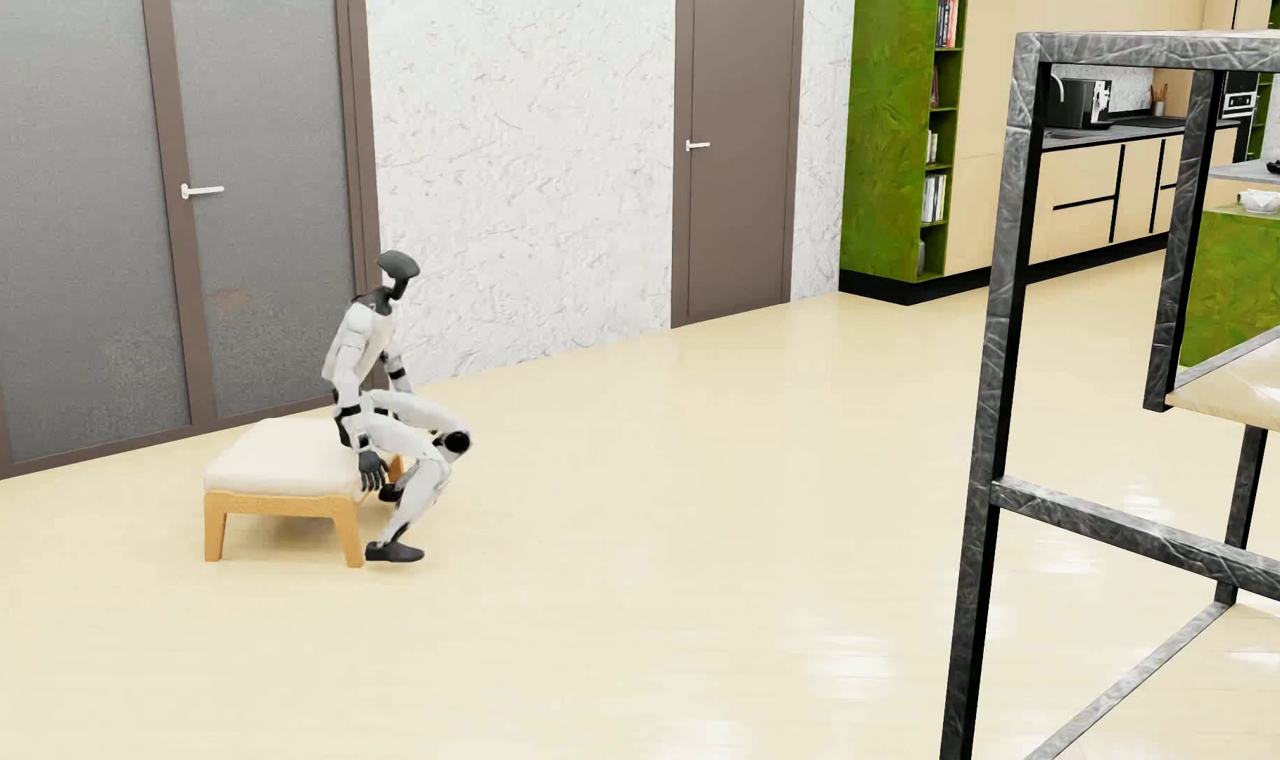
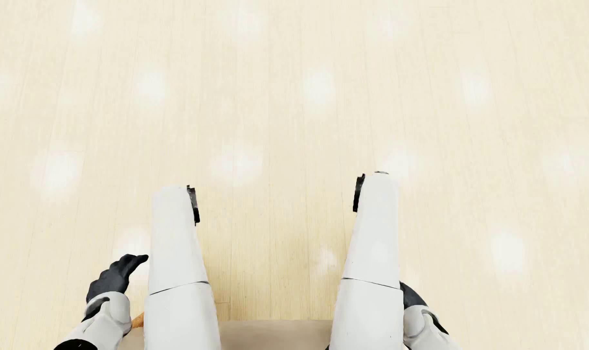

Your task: Get off of the chair

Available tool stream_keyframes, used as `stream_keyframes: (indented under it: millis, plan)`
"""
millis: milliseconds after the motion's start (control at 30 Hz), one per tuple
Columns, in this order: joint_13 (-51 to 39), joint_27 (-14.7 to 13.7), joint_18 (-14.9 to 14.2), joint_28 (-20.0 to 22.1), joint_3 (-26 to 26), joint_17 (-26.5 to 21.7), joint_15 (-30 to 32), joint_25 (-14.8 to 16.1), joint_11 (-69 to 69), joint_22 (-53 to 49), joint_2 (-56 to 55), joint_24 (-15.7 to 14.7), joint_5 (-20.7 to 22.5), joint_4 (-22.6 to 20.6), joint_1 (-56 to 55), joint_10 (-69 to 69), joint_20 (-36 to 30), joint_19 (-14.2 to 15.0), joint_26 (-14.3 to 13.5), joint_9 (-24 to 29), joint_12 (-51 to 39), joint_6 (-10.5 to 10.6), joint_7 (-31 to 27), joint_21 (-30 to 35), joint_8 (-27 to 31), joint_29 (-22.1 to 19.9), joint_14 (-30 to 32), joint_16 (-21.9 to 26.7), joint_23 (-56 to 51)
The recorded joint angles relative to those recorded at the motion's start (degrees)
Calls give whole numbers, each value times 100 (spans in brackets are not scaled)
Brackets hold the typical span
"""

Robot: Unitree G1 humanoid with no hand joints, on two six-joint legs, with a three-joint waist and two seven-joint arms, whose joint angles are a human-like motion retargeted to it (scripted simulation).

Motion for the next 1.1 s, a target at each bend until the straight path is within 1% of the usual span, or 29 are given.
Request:
stream_keyframes:
  millis: [33,67,100,133,167,200,233,267,300,333,367,400,433,500,533,600,667,733,767,800,833,867,900,933,967,1000,1033,1067,1100]
  plan:
    - [15,-291,30,-61,35,96,-39,140,-24,304,84,-55,-51,13,38,4,-109,26,-49,-58,-99,9,29,-35,-22,-46,-38,-131,196]
    - [-36,-169,25,-111,36,252,-75,536,-17,436,116,-116,-83,19,46,9,-125,41,-37,-128,-126,30,26,-175,-16,-156,-65,-209,414]
    - [-19,-94,57,-111,15,319,-48,664,1,488,171,-150,-147,-7,108,-14,-125,236,-31,-148,-126,32,67,-225,-1,-406,-68,-262,498]
    - [-7,-28,47,-118,25,296,-86,646,-17,544,256,-195,-158,-12,144,-28,-125,164,-63,-168,-119,53,91,-249,-33,-483,7,-337,537]
    - [-35,-18,59,15,21,242,-63,644,-2,643,298,-129,-154,-32,200,-49,-137,163,110,-162,-115,48,104,-215,-19,-471,28,-376,549]
    - [-15,-83,32,45,38,193,-51,616,-2,657,385,-173,-144,-54,273,-31,-157,167,99,-140,-97,61,103,-161,-26,-491,17,-426,507]
    - [57,-63,97,28,47,124,-57,403,-7,679,447,-177,-131,-92,332,-47,-200,126,93,-160,-65,57,100,-45,-39,-511,7,-437,345]
    - [87,0,93,37,70,113,-37,220,-3,702,497,-112,-114,-135,379,-43,-209,121,107,-153,-31,42,76,-46,-32,-309,4,-483,243]
    - [51,-9,101,2,77,147,-35,125,-12,747,532,-88,-86,-185,401,-38,-174,106,7,-136,-31,19,57,-43,-23,-347,-10,-488,278]
    - [14,49,61,-23,85,172,-135,92,-61,752,601,-96,-59,-231,414,-53,-180,-136,35,-94,-39,-13,54,-48,-36,-365,10,-476,306]
    - [40,109,72,10,90,197,-79,130,-24,733,583,-112,-39,-282,400,-98,-205,-98,85,-102,9,-48,44,-33,-40,-364,210,-447,271]
    - [1,74,21,-1,100,193,-134,125,-43,738,613,-115,-9,-302,423,-121,-178,-199,42,-32,4,-67,35,-37,-40,-357,232,-449,322]
    - [-13,15,-49,-63,84,200,-34,133,-6,719,564,-148,1,-316,353,-125,-106,-61,-40,-11,12,-85,13,-26,-34,-266,263,-407,310]
    - [-37,-15,-29,-57,65,219,-32,154,-4,731,518,-133,-9,-359,297,-184,-25,-60,-26,78,22,-146,39,-27,-29,-259,372,-369,298]
    - [-40,-3,-68,-102,56,214,-27,142,6,648,453,-73,7,-326,264,-186,48,-30,-93,88,107,-164,43,-12,-7,-221,407,-314,309]
    - [-81,-86,-57,-160,38,152,-37,103,14,610,322,-136,-3,-338,157,-221,90,-12,-204,118,143,-162,68,-18,-8,-167,430,-293,281]
    - [-99,-48,-92,-141,28,122,-71,66,38,571,148,-149,-1,-312,-30,-226,165,-37,-193,166,161,-158,18,-74,9,-177,443,-295,195]
    - [-124,-120,-93,-51,23,28,-96,45,44,527,-79,-164,23,-303,-260,-202,244,-36,-175,157,151,-123,-18,-53,38,-72,419,-322,120]
    - [-165,-55,-54,-80,38,0,-62,1,41,473,-236,-45,45,-338,-401,-225,246,-52,-38,178,172,-130,-23,-83,86,-54,449,-340,69]
    - [-193,-50,-66,-285,28,-18,-62,36,1,386,-378,-32,87,-352,-559,-264,271,-82,-50,150,175,-129,-57,-52,104,-4,440,-294,34]
    - [-208,-106,-110,-172,38,-65,-81,95,-69,408,-491,21,102,-337,-669,-331,286,-111,3,91,198,-120,-80,24,116,-2,387,-310,57]
    - [-273,-50,-73,-74,53,-69,-68,51,-196,424,-548,24,138,-358,-751,-429,284,-153,128,55,192,-126,-66,22,90,-66,377,-325,89]
    - [-342,-101,-17,-260,36,-71,-44,83,-377,448,-524,-67,199,-327,-757,-567,346,-227,-118,-9,212,-91,-51,113,42,74,373,-326,177]
    - [-413,-74,57,-54,40,-62,54,130,-550,547,-583,-96,233,-339,-809,-727,361,-174,-46,-161,247,-122,-25,140,44,-81,420,-361,224]
    - [-424,-111,55,14,50,-76,58,225,-768,673,-429,-106,270,-276,-675,-917,357,-122,59,-283,321,-88,-24,207,2,-25,337,-371,211]
    - [-478,-27,175,-66,48,-130,90,80,-1103,656,-187,-191,250,-327,-514,-1237,277,-179,-34,-338,388,-27,31,212,-91,-15,402,-367,148]
    - [-553,-111,391,-54,45,-171,139,197,-1517,704,94,-279,318,-380,-295,-1647,256,-342,-29,-438,420,34,150,246,-264,-27,517,-394,97]
    - [-530,-105,343,-61,76,-179,242,61,-1948,802,423,-290,420,-318,-6,-1990,312,-413,-8,-547,450,74,183,235,-361,57,536,-454,47]
    - [-547,-222,368,57,84,-203,299,209,-2483,847,742,-333,540,-320,262,-2449,281,-676,85,-724,500,120,252,289,-429,-45,634,-499,-21]
